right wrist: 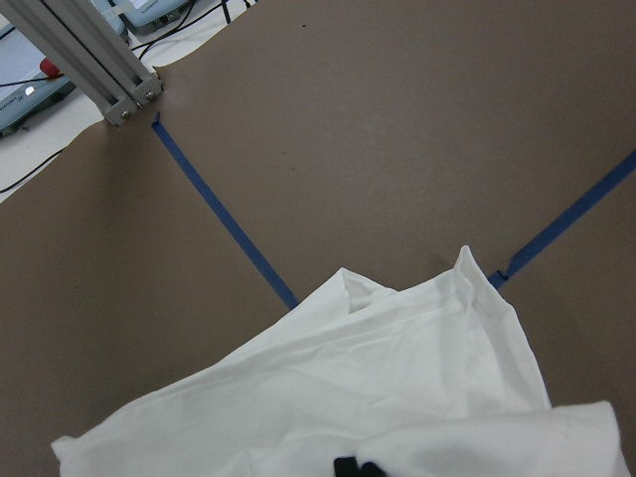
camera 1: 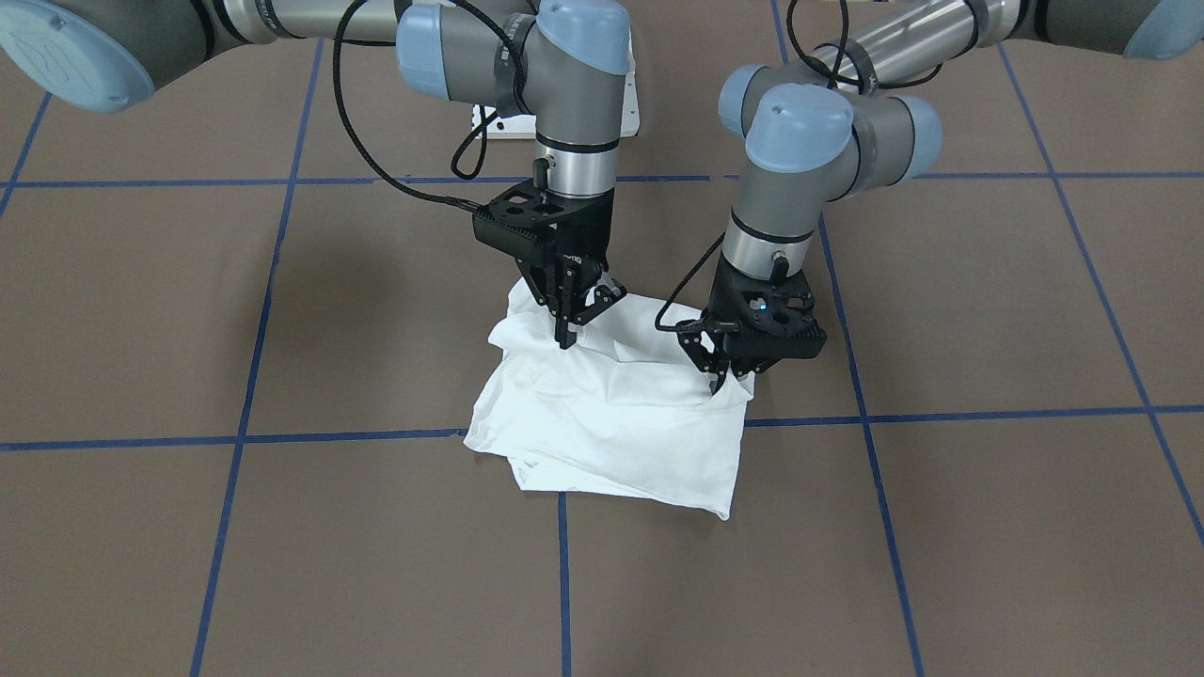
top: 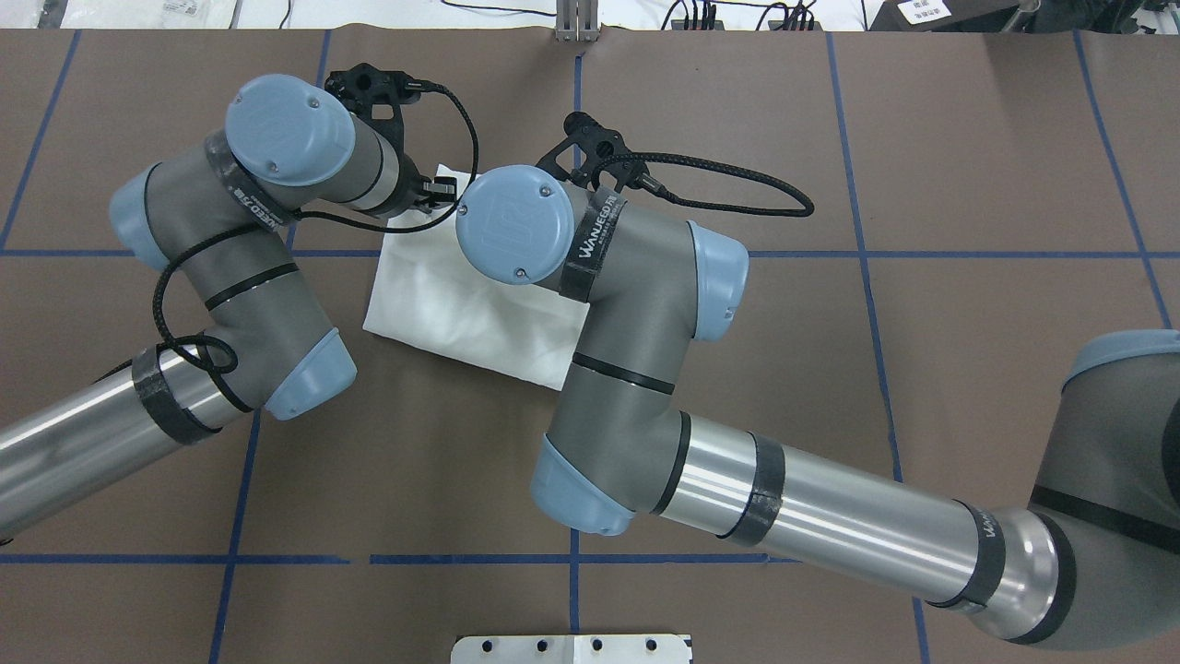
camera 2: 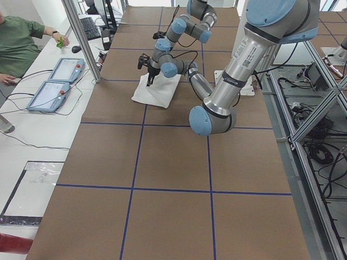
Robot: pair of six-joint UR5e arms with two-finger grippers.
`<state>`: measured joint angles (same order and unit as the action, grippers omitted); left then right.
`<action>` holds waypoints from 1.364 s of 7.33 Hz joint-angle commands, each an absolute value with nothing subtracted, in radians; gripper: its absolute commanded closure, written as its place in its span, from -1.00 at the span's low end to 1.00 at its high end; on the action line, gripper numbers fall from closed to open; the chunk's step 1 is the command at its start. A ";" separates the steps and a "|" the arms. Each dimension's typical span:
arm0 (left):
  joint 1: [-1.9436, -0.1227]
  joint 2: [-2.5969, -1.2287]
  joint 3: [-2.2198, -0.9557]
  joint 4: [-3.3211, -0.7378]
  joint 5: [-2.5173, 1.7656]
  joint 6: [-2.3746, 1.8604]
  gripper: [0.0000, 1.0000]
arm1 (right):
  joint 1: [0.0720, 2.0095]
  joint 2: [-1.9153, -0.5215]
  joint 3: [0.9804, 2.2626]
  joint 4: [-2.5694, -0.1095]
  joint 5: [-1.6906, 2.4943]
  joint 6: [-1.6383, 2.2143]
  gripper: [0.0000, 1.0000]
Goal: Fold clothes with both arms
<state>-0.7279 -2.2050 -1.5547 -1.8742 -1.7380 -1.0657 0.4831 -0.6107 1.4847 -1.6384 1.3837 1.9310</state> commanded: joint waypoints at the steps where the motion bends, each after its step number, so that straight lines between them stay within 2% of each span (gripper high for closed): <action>1: -0.741 -2.221 -1.436 -1.978 -1.738 -1.043 0.77 | 0.497 -0.597 1.415 -1.621 1.385 1.870 1.00; 2: -0.741 -2.230 -1.404 -2.020 -1.738 -1.010 -0.98 | 0.509 -0.595 1.399 -1.621 1.387 1.774 -0.46; 3: -0.750 -2.229 -1.405 -2.026 -1.744 -0.990 -1.00 | 0.529 -0.594 1.401 -1.623 1.416 1.737 -0.99; 5: -0.855 -2.215 -1.411 -2.028 -1.870 -0.779 -1.00 | 0.554 -0.584 1.401 -1.621 1.480 1.709 -1.00; 10: -0.868 -2.151 -1.407 -2.120 -1.899 -0.713 -1.00 | 0.447 -0.594 1.371 -1.624 1.468 1.854 -0.96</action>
